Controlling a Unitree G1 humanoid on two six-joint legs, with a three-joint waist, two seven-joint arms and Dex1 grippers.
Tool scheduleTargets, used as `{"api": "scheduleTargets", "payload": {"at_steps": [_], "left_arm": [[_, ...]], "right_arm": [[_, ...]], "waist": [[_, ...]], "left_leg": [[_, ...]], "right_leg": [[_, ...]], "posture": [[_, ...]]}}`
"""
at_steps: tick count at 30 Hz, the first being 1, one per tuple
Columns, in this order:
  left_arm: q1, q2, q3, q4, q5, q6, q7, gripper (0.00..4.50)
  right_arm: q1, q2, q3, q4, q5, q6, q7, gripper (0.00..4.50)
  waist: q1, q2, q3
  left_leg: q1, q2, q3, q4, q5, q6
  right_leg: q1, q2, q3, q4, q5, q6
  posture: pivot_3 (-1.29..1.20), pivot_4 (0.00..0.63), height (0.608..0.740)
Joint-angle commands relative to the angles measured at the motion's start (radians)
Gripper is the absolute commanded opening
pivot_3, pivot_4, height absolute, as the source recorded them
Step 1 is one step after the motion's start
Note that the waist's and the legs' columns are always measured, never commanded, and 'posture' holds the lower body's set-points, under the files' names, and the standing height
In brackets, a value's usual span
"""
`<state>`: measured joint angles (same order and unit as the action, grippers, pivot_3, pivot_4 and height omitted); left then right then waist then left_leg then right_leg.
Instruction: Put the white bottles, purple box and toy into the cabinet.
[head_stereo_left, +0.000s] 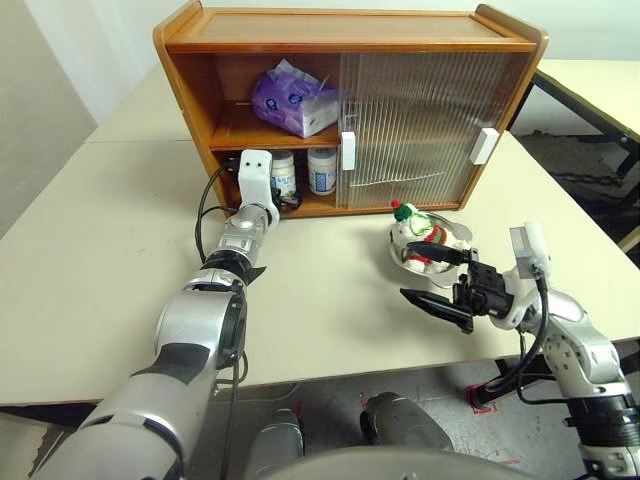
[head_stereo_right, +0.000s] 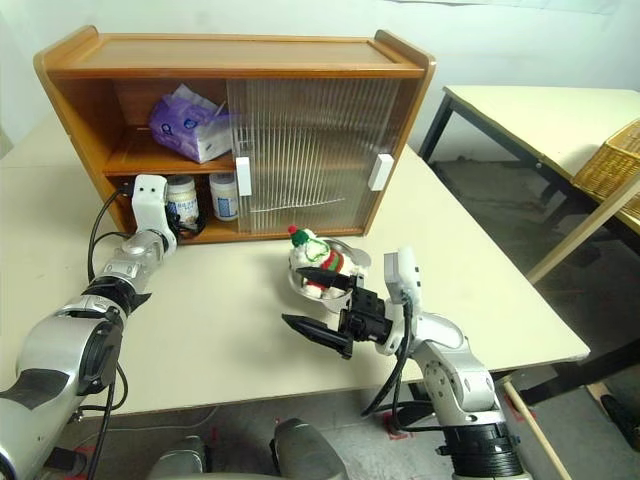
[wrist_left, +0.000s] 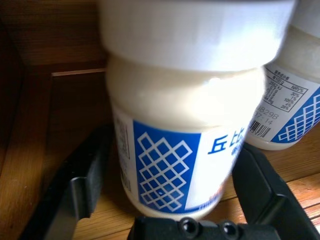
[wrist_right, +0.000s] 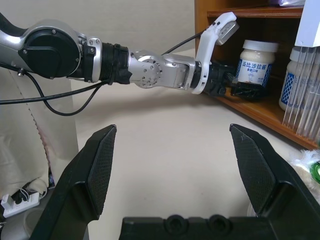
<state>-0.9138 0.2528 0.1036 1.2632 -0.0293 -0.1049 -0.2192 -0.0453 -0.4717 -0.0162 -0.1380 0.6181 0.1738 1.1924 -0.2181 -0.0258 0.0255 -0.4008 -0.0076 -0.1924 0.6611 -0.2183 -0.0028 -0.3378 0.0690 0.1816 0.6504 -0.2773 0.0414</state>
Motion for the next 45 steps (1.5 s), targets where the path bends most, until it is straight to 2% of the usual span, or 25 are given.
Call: {"api": "scheduleTargets", "payload": {"at_steps": [1, 14, 21, 27, 34, 40, 44, 45], "left_arm": [[-0.012, 0.007, 0.011, 0.013, 0.006, -0.004, 0.002, 4.46], [-0.011, 0.012, 0.014, 0.005, 0.002, -0.017, -0.019, 4.46], [0.060, 0.016, -0.014, -0.060, 0.016, -0.082, -0.104, 4.46], [0.126, -0.017, -0.032, -0.152, 0.019, -0.080, -0.092, 4.46], [0.281, -0.004, -0.041, -0.423, 0.001, -0.037, -0.117, 4.46], [0.449, 0.013, -0.067, -0.755, -0.014, 0.105, -0.157, 4.46], [0.527, 0.009, -0.112, -0.925, -0.037, 0.159, -0.245, 4.46], [0.546, -0.003, -0.137, -0.983, -0.076, 0.127, -0.315, 4.46]], "right_arm": [[-0.001, -0.004, 0.003, -0.010, -0.001, 0.004, -0.003, 4.50], [-0.015, -0.003, 0.006, -0.002, -0.003, 0.004, -0.003, 4.50], [-0.020, 0.011, 0.018, 0.006, -0.010, -0.003, -0.007, 4.50], [-0.055, 0.020, 0.028, 0.029, -0.008, 0.001, 0.004, 4.50], [-0.055, 0.020, 0.027, 0.035, -0.008, -0.006, 0.007, 4.50], [-0.047, 0.019, 0.024, 0.039, -0.009, -0.012, 0.010, 4.50], [-0.053, 0.015, 0.020, 0.057, -0.010, -0.020, 0.021, 4.50], [-0.057, 0.014, 0.020, 0.064, -0.011, -0.023, 0.026, 4.50]], "waist": [[-0.001, 0.000, 0.000], [-0.002, 0.000, 0.000], [-0.003, 0.000, 0.000], [0.004, 0.000, 0.000], [0.007, 0.000, -0.001], [0.008, 0.000, -0.001], [0.016, -0.001, -0.003], [0.020, -0.001, -0.003]], "left_leg": [[0.000, 0.000, 0.000, 0.000, 0.000, 0.000], [0.000, 0.000, 0.000, 0.000, 0.000, 0.000], [0.001, 0.000, 0.000, 0.000, 0.000, 0.000], [0.001, 0.000, 0.000, 0.001, 0.000, 0.000], [0.002, 0.000, 0.000, 0.000, 0.001, 0.000], [0.002, -0.001, 0.000, 0.000, 0.000, -0.001], [0.002, -0.001, 0.000, 0.000, 0.000, -0.002], [0.002, -0.001, 0.000, 0.000, -0.001, -0.002]], "right_leg": [[0.000, 0.000, 0.000, 0.000, 0.000, 0.000], [0.000, 0.000, 0.000, 0.000, 0.000, 0.000], [0.000, 0.000, 0.000, 0.000, 0.000, 0.000], [0.001, 0.000, 0.000, 0.000, 0.000, 0.000], [0.002, 0.000, 0.000, 0.000, 0.000, 0.000], [0.002, 0.000, 0.000, 0.000, 0.000, -0.001], [0.002, 0.000, 0.000, 0.000, 0.000, -0.002], [0.001, 0.000, 0.000, 0.000, 0.000, -0.003]], "posture": [[-0.27, 0.000, 0.740], [-0.27, 0.000, 0.740], [-0.25, 0.000, 0.740], [-0.24, 0.000, 0.740], [-0.24, 0.000, 0.740], [-0.24, 0.000, 0.740], [-0.23, 0.000, 0.740], [-0.23, 0.000, 0.740]]}}
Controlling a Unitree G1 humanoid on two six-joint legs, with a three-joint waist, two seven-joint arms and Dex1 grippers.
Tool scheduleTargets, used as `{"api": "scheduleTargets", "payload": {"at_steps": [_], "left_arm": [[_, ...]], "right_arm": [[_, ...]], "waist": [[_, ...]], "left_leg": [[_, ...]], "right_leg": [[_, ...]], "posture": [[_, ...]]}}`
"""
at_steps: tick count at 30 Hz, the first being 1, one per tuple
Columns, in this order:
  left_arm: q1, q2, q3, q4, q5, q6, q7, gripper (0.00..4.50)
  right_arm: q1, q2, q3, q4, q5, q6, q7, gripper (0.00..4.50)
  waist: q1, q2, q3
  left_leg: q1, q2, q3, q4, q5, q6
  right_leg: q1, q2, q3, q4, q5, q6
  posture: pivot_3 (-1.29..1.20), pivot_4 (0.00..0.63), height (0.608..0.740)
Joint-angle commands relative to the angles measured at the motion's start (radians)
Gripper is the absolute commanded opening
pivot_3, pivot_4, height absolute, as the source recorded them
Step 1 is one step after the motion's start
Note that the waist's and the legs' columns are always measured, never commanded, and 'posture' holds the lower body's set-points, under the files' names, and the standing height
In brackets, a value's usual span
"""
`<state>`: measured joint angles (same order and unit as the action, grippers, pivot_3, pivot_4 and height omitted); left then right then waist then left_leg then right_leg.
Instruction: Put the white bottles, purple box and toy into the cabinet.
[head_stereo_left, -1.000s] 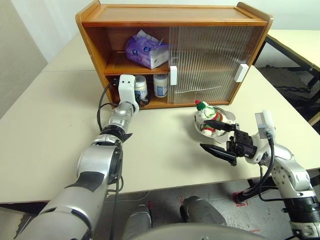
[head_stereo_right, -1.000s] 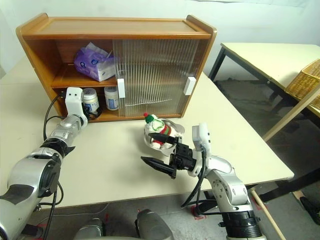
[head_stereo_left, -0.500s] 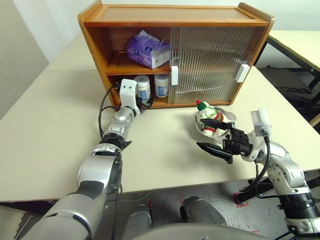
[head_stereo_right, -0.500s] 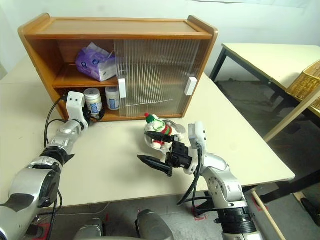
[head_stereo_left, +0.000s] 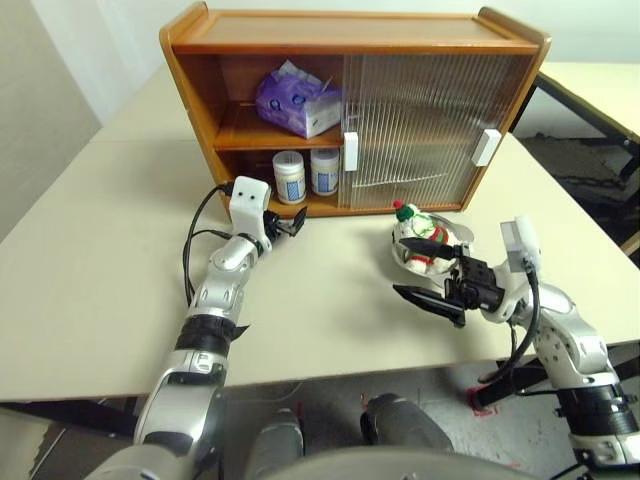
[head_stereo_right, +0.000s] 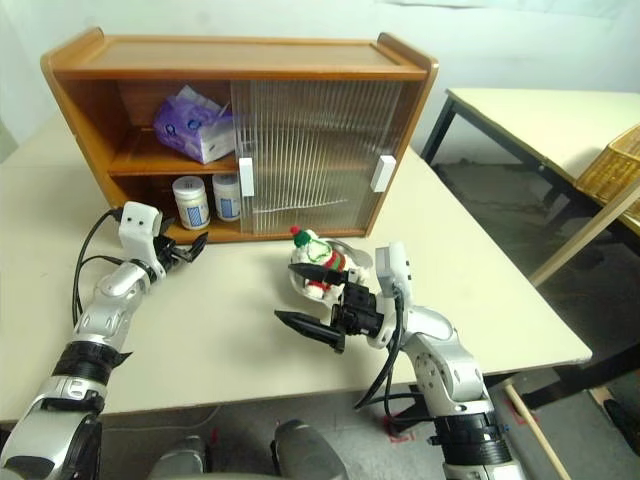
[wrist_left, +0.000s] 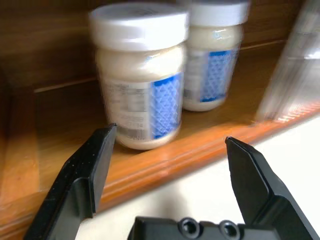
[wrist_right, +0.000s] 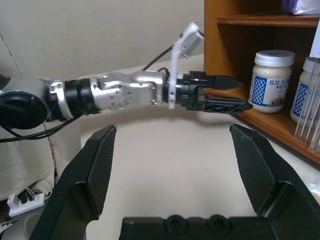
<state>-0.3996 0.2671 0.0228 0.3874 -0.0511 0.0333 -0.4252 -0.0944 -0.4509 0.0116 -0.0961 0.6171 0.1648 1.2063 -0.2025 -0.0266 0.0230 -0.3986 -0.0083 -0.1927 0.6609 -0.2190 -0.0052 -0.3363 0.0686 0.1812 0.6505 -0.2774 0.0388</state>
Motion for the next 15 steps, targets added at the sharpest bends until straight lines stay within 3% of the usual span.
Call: {"api": "scheduleTargets", "payload": {"at_steps": [1, 2, 5, 10, 15], "left_arm": [[0.041, -0.033, -0.076, -0.155, -0.098, -0.041, -0.175, 4.46], [0.047, -0.044, -0.088, -0.187, -0.128, -0.059, -0.219, 4.46], [0.032, -0.051, -0.120, -0.225, -0.164, -0.094, -0.308, 3.89], [-0.013, -0.066, -0.169, -0.204, -0.152, -0.152, -0.372, 2.07], [-0.119, -0.108, -0.155, -0.087, -0.069, -0.175, -0.239, 0.17]], "right_arm": [[-0.014, -0.008, -0.007, 0.030, -0.012, -0.017, 0.016, 4.50], [-0.019, -0.008, -0.006, 0.035, -0.013, -0.019, 0.020, 4.50], [-0.029, -0.007, -0.003, 0.044, -0.013, -0.021, 0.024, 4.50], [-0.031, -0.008, -0.006, 0.043, -0.012, -0.022, 0.023, 4.50], [-0.010, -0.002, -0.009, 0.032, -0.013, -0.029, 0.009, 4.50]], "waist": [[0.008, 0.000, -0.001], [0.014, 0.000, -0.001], [0.030, 0.001, -0.002], [0.038, 0.008, -0.007], [0.042, 0.008, -0.007]], "left_leg": [[0.000, 0.000, 0.000, 0.000, 0.000, 0.000], [0.000, 0.000, -0.001, 0.000, -0.001, -0.002], [0.000, 0.000, -0.003, 0.000, -0.003, -0.006], [0.000, 0.003, -0.004, -0.001, -0.004, -0.006], [0.000, 0.003, -0.003, 0.000, -0.003, -0.005]], "right_leg": [[0.000, 0.000, 0.000, 0.000, 0.000, -0.001], [-0.001, 0.000, 0.000, 0.000, 0.000, -0.002], [-0.005, -0.001, 0.000, 0.000, 0.002, -0.007], [-0.002, -0.001, -0.002, 0.001, 0.004, -0.010], [-0.002, -0.001, -0.002, 0.001, 0.003, -0.009]], "posture": [[-0.22, 0.000, 0.740], [-0.22, 0.000, 0.740], [-0.22, 0.000, 0.740], [-0.23, 0.000, 0.740], [-0.25, 0.000, 0.740]]}}
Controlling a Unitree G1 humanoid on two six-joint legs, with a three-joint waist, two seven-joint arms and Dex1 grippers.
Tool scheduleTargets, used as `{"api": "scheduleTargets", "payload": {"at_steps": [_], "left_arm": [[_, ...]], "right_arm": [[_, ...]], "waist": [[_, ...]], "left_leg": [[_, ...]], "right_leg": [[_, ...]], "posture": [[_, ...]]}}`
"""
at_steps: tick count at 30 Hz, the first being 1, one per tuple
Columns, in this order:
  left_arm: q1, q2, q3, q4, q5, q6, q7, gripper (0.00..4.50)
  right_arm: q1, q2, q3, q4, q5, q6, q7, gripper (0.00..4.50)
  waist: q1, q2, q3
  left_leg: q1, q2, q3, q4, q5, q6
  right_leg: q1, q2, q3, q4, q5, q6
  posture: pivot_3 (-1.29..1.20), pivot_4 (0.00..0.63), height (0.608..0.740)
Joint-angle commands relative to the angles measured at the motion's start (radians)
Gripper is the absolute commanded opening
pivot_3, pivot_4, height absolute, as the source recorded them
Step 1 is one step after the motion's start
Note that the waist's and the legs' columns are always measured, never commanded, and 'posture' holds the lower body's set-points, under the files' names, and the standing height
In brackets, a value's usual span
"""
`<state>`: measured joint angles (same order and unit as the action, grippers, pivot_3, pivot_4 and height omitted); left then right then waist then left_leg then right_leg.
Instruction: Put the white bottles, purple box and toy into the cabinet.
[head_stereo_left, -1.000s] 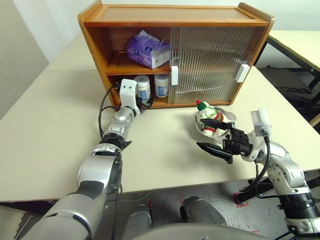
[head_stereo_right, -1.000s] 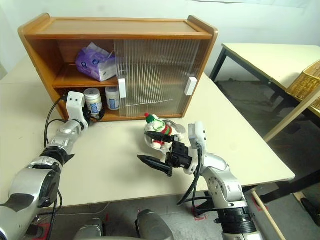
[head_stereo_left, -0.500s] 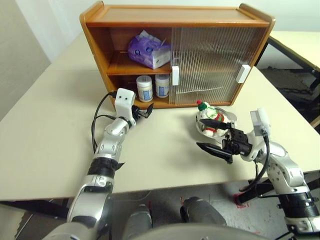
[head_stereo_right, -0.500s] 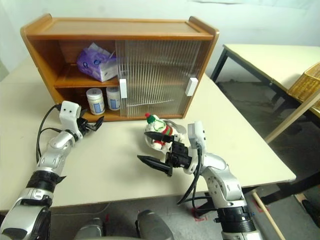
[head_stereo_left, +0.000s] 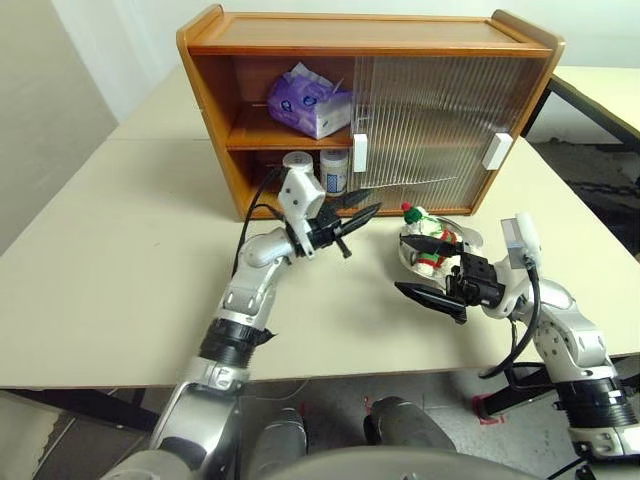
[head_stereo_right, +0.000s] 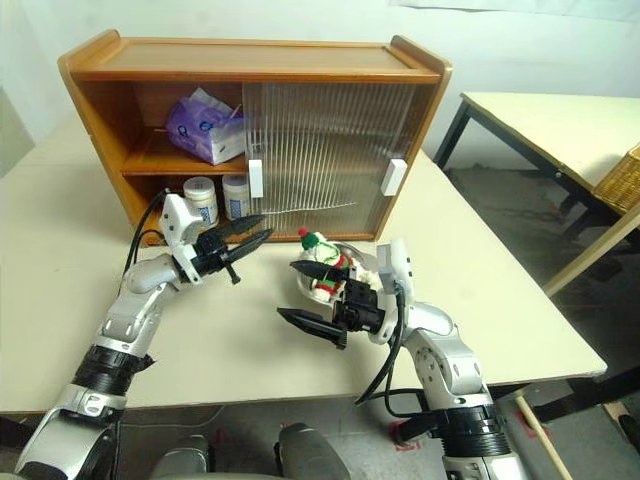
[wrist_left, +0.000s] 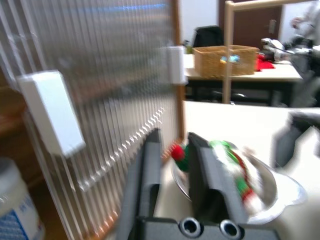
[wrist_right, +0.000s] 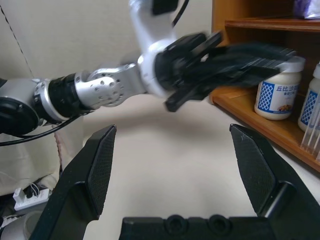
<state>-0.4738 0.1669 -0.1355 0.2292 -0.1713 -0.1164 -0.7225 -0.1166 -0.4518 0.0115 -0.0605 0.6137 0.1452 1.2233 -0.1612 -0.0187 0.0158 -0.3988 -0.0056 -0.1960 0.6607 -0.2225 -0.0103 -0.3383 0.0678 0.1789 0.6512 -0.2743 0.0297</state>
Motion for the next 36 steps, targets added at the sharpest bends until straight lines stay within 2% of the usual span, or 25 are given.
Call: {"api": "scheduleTargets", "payload": {"at_steps": [1, 9, 15, 36], "left_arm": [[-0.062, -0.012, 0.006, 0.096, 0.058, -0.037, 0.072, 0.02], [-0.204, -0.041, 0.005, 0.315, 0.116, -0.113, 0.160, 0.02], [-0.247, -0.055, 0.016, 0.403, 0.127, -0.125, 0.203, 0.02], [-0.222, 0.022, 0.077, 0.388, 0.147, -0.124, 0.349, 0.02]], "right_arm": [[0.015, 0.000, -0.009, -0.006, -0.010, -0.010, -0.011, 4.50], [0.027, 0.000, -0.009, -0.009, -0.011, -0.019, -0.022, 4.50], [0.033, 0.003, -0.007, -0.014, -0.012, -0.022, -0.030, 4.50], [0.019, 0.006, 0.007, -0.005, -0.020, -0.016, -0.025, 4.50]], "waist": [[0.000, 0.000, 0.000], [-0.009, 0.000, 0.000], [-0.021, 0.000, 0.000], [-0.061, 0.000, 0.000]], "left_leg": [[0.000, 0.000, 0.000, 0.000, 0.000, 0.000], [0.000, 0.000, 0.000, -0.001, 0.000, 0.001], [0.000, 0.000, 0.000, -0.001, -0.001, 0.002], [0.001, -0.002, 0.000, 0.000, 0.001, 0.003]], "right_leg": [[0.000, 0.000, 0.000, 0.000, -0.001, 0.001], [0.000, 0.000, 0.000, 0.000, -0.003, 0.005], [0.001, 0.000, 0.000, 0.000, -0.004, 0.007], [0.002, 0.000, 0.000, 0.000, -0.005, 0.008]], "posture": [[-0.25, 0.000, 0.740], [-0.26, 0.000, 0.740], [-0.27, 0.000, 0.740], [-0.25, 0.000, 0.740]]}}
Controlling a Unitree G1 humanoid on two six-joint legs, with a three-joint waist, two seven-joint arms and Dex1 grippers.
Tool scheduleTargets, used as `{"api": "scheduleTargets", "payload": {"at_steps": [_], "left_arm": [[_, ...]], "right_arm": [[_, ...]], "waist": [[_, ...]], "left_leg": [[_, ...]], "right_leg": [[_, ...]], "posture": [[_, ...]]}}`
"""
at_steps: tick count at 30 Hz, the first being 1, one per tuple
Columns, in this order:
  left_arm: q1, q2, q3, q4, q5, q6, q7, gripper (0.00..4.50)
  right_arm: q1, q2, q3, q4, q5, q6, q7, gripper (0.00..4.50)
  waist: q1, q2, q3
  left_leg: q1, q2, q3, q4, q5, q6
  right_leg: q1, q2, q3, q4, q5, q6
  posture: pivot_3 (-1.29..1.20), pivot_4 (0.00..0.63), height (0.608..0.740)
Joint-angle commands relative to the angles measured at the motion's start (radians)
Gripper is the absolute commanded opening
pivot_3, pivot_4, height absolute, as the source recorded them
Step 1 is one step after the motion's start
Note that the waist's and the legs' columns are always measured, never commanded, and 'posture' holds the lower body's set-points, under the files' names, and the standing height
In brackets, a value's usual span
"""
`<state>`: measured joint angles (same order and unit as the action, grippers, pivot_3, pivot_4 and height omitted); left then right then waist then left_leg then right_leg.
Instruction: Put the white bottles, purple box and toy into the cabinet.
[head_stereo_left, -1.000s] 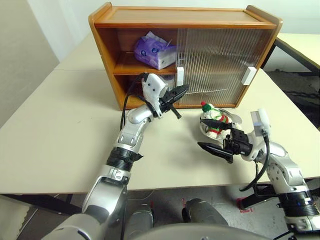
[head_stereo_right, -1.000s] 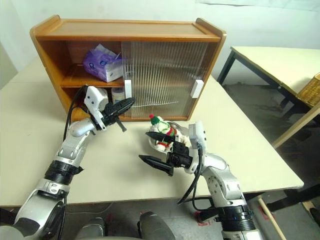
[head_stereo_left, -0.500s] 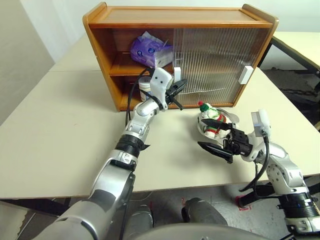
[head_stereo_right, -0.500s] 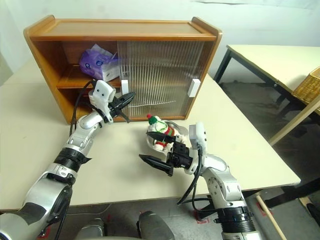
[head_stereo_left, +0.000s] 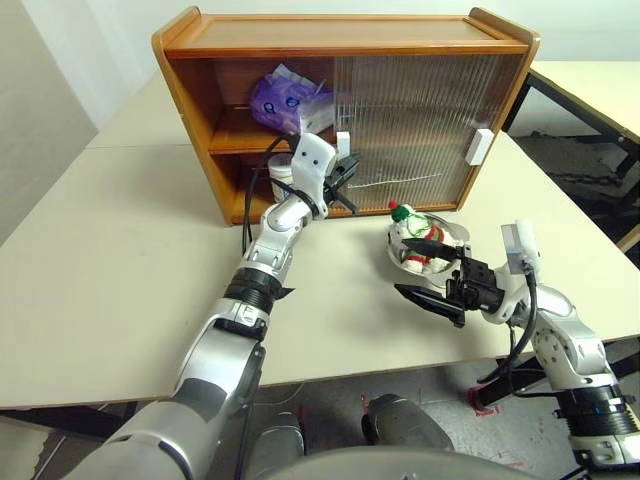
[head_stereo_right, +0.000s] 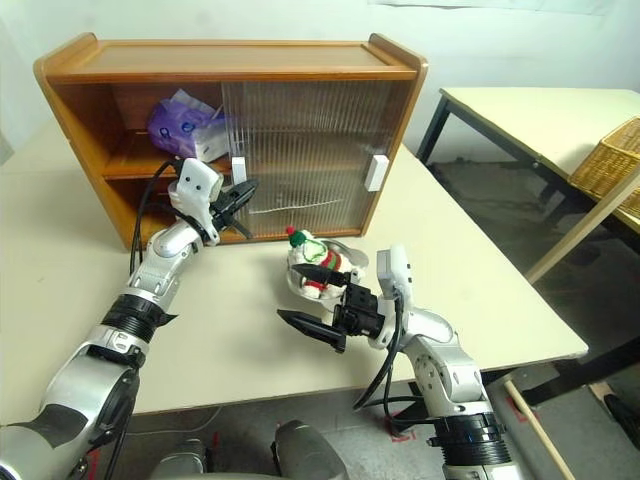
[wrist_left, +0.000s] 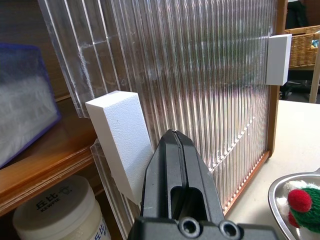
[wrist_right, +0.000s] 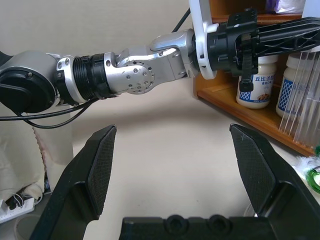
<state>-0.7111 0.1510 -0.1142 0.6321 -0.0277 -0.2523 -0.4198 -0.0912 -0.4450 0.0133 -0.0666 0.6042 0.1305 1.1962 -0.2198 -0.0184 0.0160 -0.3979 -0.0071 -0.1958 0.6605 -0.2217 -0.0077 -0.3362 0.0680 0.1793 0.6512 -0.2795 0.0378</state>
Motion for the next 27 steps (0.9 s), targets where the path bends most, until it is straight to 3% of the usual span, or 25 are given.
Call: {"api": "scheduleTargets", "payload": {"at_steps": [1, 14, 27], "left_arm": [[0.020, 0.044, 0.057, -0.020, 0.003, 0.013, 0.049, 0.02], [0.103, 0.123, 0.096, -0.125, -0.010, 0.064, 0.073, 0.02], [0.181, 0.231, 0.178, -0.164, -0.021, 0.089, 0.108, 0.02]], "right_arm": [[-0.007, 0.000, 0.006, 0.002, -0.012, -0.002, 0.003, 4.50], [-0.018, -0.001, 0.004, 0.020, -0.014, -0.005, 0.022, 4.50], [-0.048, 0.004, 0.010, 0.078, -0.023, -0.018, 0.073, 4.50]], "waist": [[-0.005, 0.000, 0.000], [-0.014, 0.000, 0.000], [0.000, 0.001, 0.000]], "left_leg": [[0.000, 0.000, 0.000, 0.000, 0.000, 0.000], [0.001, 0.000, 0.000, -0.001, 0.002, -0.003], [0.003, 0.000, -0.002, -0.004, -0.003, -0.021]], "right_leg": [[0.000, 0.000, 0.000, 0.000, 0.000, 0.000], [0.000, 0.000, 0.000, 0.000, 0.001, -0.001], [-0.002, 0.001, 0.000, 0.000, 0.004, -0.006]], "posture": [[-0.25, 0.000, 0.740], [-0.23, 0.000, 0.740], [-0.19, 0.000, 0.740]]}}
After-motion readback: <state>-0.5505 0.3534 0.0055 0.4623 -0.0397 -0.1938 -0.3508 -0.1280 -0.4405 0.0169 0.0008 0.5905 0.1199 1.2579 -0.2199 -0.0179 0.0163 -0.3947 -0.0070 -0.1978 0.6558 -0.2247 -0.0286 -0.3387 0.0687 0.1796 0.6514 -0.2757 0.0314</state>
